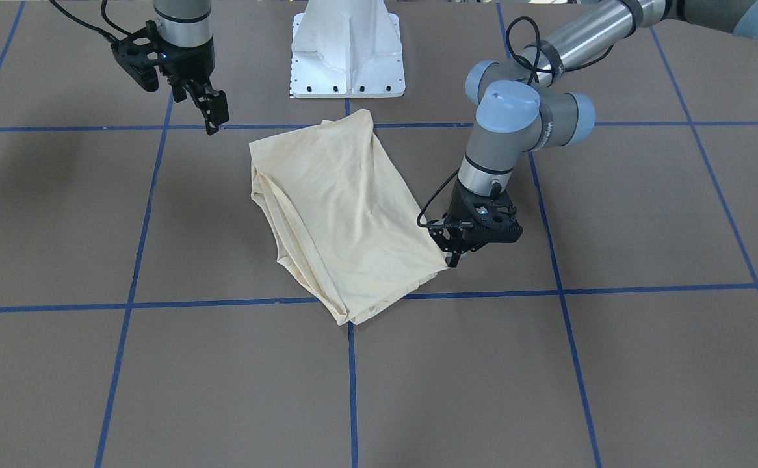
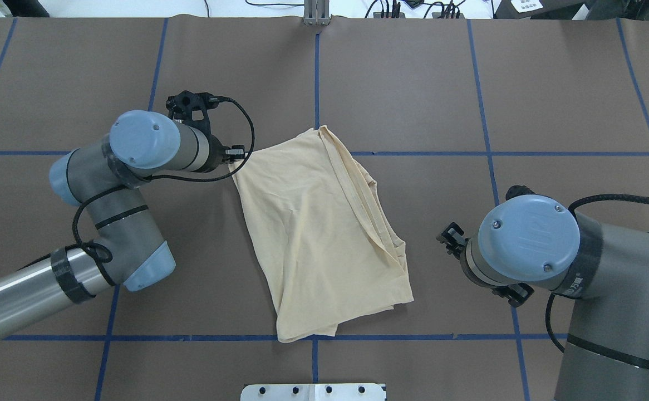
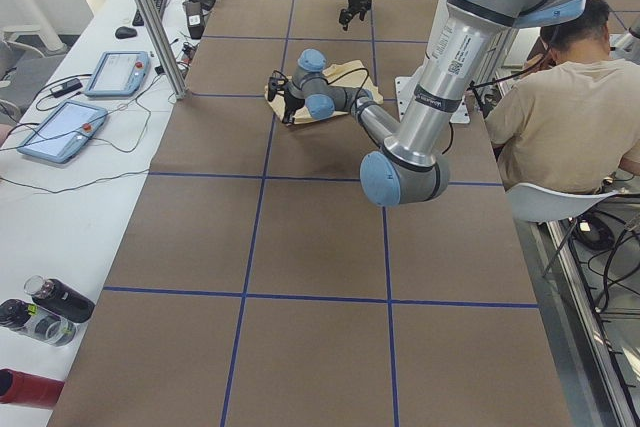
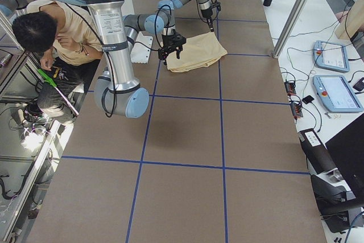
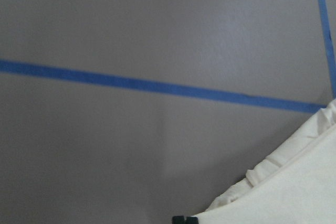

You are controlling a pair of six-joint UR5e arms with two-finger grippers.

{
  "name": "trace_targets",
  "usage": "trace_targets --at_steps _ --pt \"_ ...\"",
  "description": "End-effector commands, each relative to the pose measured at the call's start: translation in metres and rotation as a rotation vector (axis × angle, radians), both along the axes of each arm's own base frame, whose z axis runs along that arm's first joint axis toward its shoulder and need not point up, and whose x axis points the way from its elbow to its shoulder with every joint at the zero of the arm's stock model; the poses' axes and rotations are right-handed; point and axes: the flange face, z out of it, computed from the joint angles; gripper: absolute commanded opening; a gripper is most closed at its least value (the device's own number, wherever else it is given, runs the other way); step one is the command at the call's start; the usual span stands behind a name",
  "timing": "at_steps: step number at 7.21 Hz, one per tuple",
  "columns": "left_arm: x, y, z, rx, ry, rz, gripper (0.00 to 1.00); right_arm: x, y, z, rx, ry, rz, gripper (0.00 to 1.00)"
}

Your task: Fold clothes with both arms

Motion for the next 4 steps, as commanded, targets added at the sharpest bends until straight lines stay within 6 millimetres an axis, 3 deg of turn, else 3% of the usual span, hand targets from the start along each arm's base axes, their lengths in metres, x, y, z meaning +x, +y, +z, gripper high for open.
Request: trace_targets --at_steps 1,2,3,4 --pt "0.014 -0.074 -0.013 0.061 0.013 -0.041 0.0 -0.018 -0.011 -0.011 0.031 -0.085 0.015 1.0" --pt "0.015 -0.087 -0.01 0.069 0.022 -0.052 0.03 -0.037 -0.018 -0.012 0.052 -0.147 0.017 1.0" --pt "0.01 -0.091 -0.014 0.072 0.028 -0.055 0.4 -0.051 -0.02 -0.012 0.056 -0.213 0.039 1.0" --pt "0.001 -0.092 -0.017 0.071 0.035 -0.056 0.42 -0.064 -0.014 -0.013 0.049 -0.267 0.055 1.0"
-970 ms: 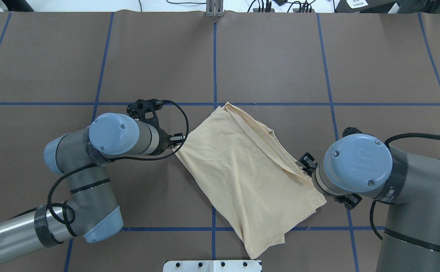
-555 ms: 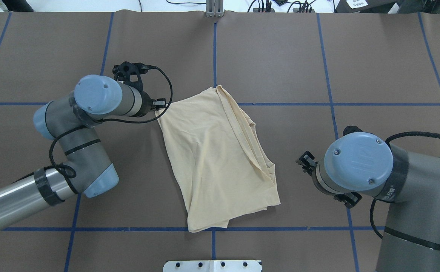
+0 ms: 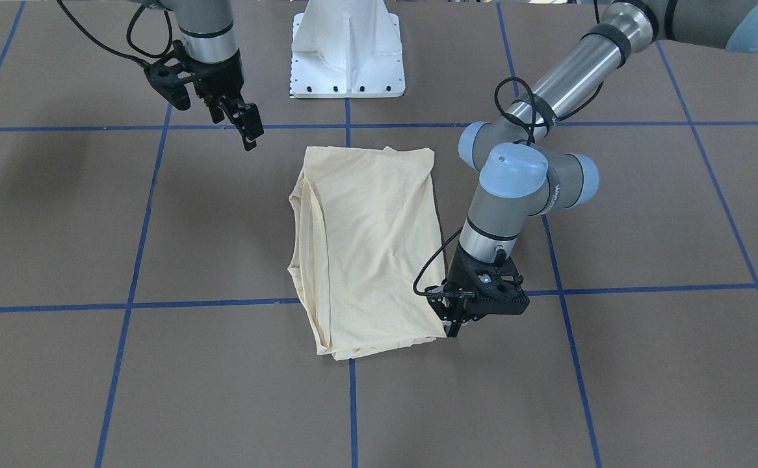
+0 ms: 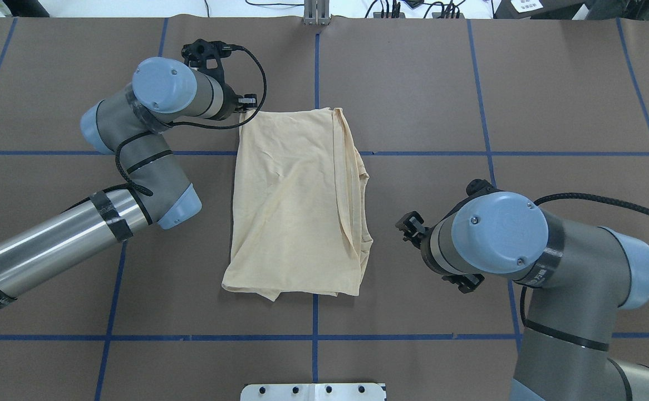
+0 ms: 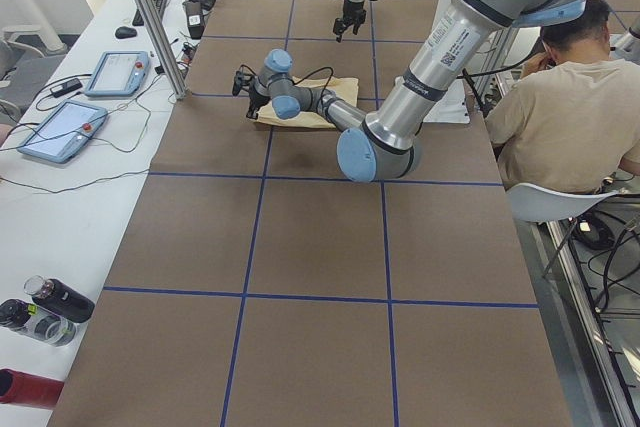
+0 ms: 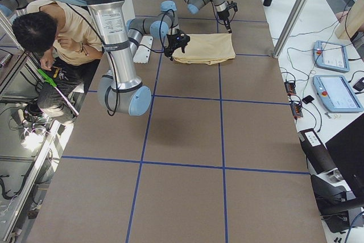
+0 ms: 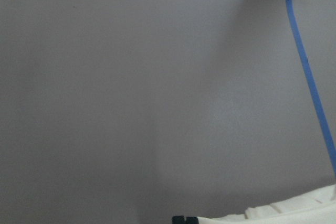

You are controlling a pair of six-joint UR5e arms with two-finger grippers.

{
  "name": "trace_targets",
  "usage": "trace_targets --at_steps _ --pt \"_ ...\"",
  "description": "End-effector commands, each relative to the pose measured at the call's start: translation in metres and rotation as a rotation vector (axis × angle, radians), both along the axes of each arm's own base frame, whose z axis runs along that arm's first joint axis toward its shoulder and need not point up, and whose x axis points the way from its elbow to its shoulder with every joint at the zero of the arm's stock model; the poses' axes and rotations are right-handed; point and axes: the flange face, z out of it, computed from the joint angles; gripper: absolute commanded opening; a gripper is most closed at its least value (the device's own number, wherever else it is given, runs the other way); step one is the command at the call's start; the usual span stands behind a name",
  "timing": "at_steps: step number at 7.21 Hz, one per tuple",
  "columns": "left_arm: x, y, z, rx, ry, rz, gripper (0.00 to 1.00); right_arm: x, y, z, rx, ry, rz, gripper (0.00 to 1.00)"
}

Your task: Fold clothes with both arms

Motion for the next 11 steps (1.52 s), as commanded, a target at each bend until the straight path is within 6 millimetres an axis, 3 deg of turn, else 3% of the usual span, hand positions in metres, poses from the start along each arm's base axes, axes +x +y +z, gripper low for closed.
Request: trace_targets --at_steps 1,2,3,5,7,9,11 --pt "-0.023 0.001 -0.011 -0.012 0.041 0.038 0.42 -0.033 0.019 -0.003 -0.029 -0.113 0.035 1.0" --pt "-0.045 0.021 -0.007 -0.009 0.056 0.051 0.43 -0.054 0.041 -0.003 -0.024 -0.137 0.082 1.0" --pt "-0.063 0.039 -0.007 -0.011 0.052 0.051 0.43 -0.078 0.05 -0.009 -0.06 -0.169 0.191 1.0" --pt "-0.065 0.04 -0.011 -0.018 0.046 0.049 0.43 -0.11 0.05 -0.01 -0.126 -0.176 0.301 0.99" --pt "-0.064 0.041 -0.013 -0.024 0.053 0.046 0.44 -0.12 0.045 0.0 -0.141 -0.192 0.361 0.96" --pt "-0.064 0.04 -0.016 -0.024 0.056 0.043 0.46 -0.143 0.041 0.01 -0.145 -0.203 0.363 0.94" --pt "-0.063 0.041 -0.016 -0.024 0.056 0.045 0.46 -0.15 0.045 0.015 -0.145 -0.188 0.356 0.91"
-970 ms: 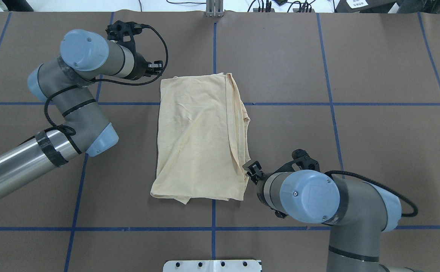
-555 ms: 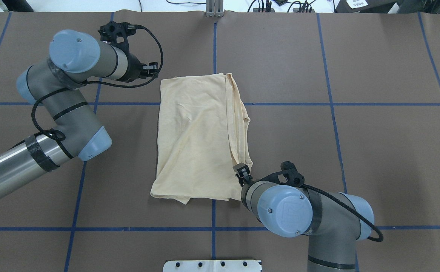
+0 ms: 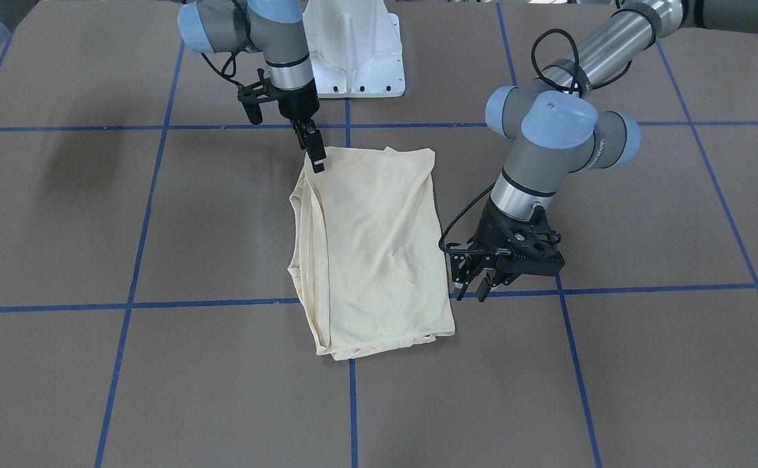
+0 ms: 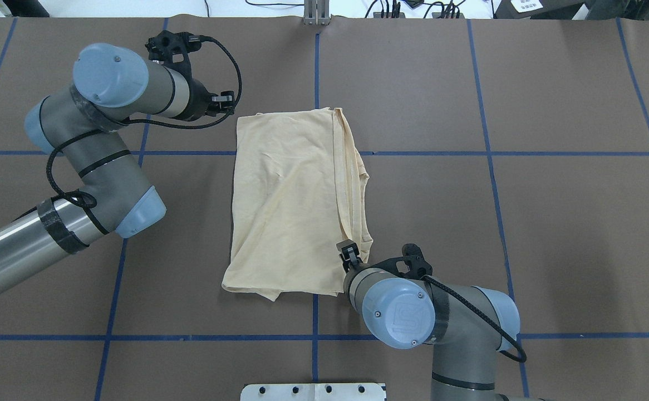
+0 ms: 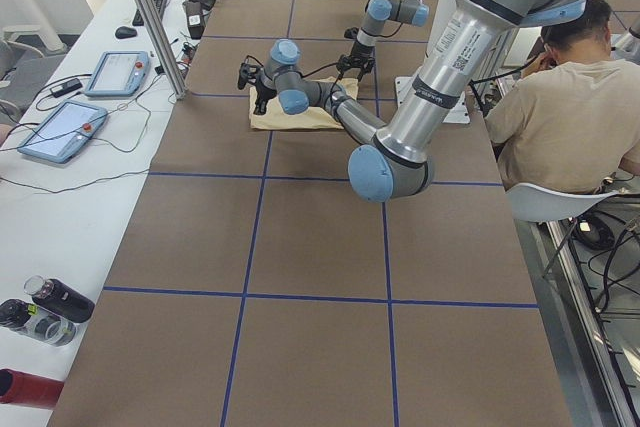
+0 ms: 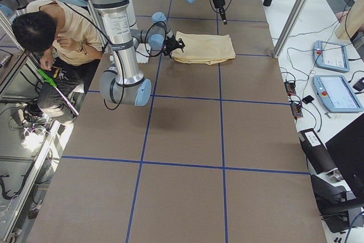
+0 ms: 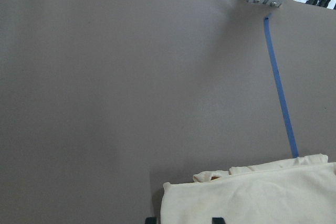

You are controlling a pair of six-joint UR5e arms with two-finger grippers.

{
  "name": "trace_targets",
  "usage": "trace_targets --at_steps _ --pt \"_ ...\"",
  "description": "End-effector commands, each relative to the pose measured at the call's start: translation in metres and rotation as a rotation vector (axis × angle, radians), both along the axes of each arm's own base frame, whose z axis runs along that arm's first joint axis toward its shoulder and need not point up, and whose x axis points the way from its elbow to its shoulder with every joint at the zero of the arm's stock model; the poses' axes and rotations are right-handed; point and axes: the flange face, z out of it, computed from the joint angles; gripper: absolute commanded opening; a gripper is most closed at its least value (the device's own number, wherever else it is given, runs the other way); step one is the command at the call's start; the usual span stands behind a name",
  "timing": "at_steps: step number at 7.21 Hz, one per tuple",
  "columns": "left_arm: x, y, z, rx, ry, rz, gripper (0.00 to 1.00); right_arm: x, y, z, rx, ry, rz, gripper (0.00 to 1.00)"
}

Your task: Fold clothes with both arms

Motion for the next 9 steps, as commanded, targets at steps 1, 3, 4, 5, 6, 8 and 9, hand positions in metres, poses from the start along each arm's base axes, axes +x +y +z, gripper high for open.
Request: trace_targets --at_steps 1,3,4,5,6,8,9 --pt "0.0 0.0 -0.001 0.0 0.001 0.0 0.46 -0.008 0.003 0.006 -0.003 0.013 -0.006 0.88" --pt "0.001 0.001 0.002 -0.003 -0.001 0.001 0.46 -0.01 0.007 0.008 -0.004 0.021 -0.011 0.58" --pt "0.0 0.0 0.002 -0.003 -0.001 0.0 0.46 -0.01 0.007 0.007 -0.01 0.017 -0.007 0.31" --pt "0.0 0.001 0.003 -0.004 -0.002 0.0 0.46 -0.01 0.007 0.006 -0.012 0.011 -0.004 0.2" --pt "0.0 0.001 0.004 -0.005 -0.003 -0.002 0.46 -0.012 0.004 0.004 -0.025 -0.001 0.035 0.13" --pt "0.0 0.001 0.003 -0.005 -0.002 -0.002 0.45 -0.007 -0.009 -0.001 -0.02 -0.008 0.068 0.0" --pt "0.0 0.001 0.003 -0.005 -0.002 -0.002 0.45 -0.005 -0.008 -0.005 -0.018 -0.011 0.063 0.0"
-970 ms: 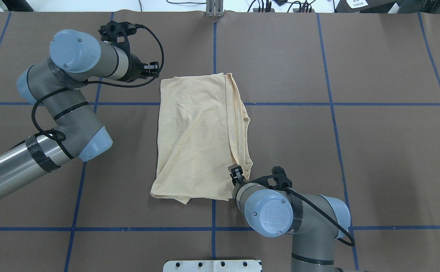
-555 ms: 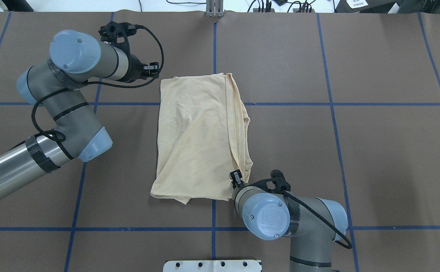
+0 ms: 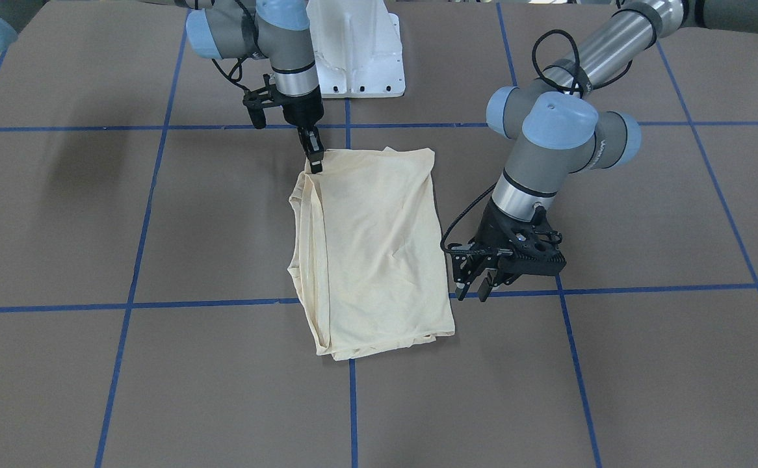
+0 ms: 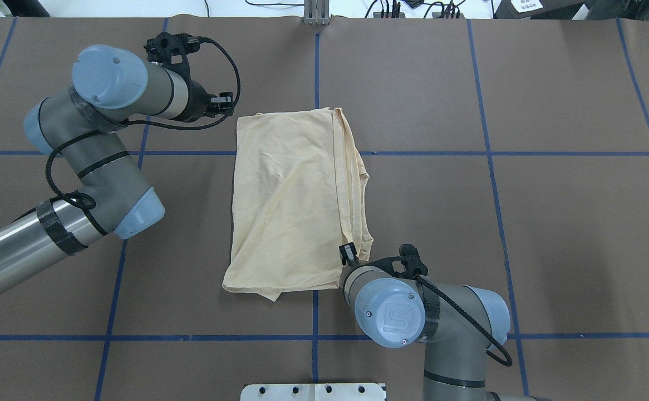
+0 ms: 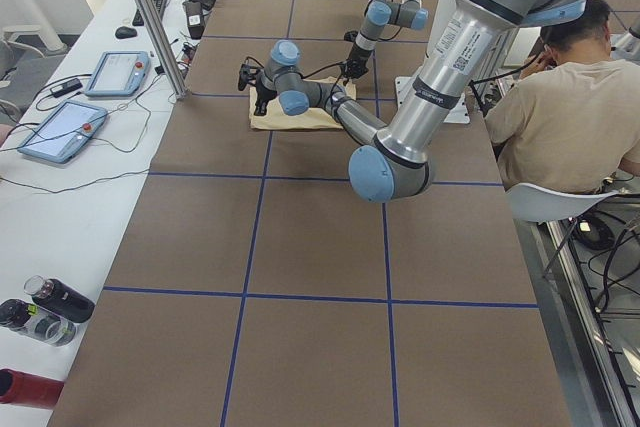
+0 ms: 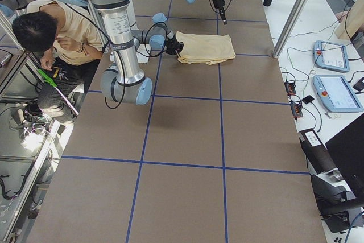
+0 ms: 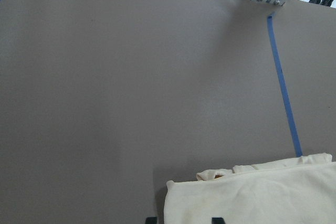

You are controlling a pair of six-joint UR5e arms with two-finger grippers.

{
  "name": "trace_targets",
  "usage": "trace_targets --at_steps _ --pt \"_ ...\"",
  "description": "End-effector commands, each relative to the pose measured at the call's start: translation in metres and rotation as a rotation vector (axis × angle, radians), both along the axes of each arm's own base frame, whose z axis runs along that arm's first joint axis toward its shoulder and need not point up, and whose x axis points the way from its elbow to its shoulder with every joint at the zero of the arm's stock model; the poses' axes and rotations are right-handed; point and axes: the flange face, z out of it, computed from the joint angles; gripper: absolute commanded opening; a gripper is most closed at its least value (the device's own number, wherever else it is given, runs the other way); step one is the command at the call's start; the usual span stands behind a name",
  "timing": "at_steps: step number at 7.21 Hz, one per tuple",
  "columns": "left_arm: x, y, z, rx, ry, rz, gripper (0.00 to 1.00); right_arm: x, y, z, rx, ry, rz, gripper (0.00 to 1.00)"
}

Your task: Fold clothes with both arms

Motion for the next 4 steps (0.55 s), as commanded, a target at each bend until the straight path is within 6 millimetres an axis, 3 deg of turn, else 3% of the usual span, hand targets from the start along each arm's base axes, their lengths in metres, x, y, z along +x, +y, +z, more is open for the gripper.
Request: trace_targets --at_steps 1,2,4 --pt "-0.002 0.002 -0.001 -0.017 0.014 -0.01 0.45 0.006 -0.003 -0.007 0.002 -0.009 0.0 0.0" --pt "-0.01 0.01 -0.015 -0.004 0.045 -0.012 0.45 0.017 -0.004 -0.013 0.004 -0.026 0.002 0.0" --pt "-0.043 0.078 -0.012 -0.153 0.194 -0.027 0.45 0.029 0.001 -0.013 0.0 -0.005 -0.001 0.0"
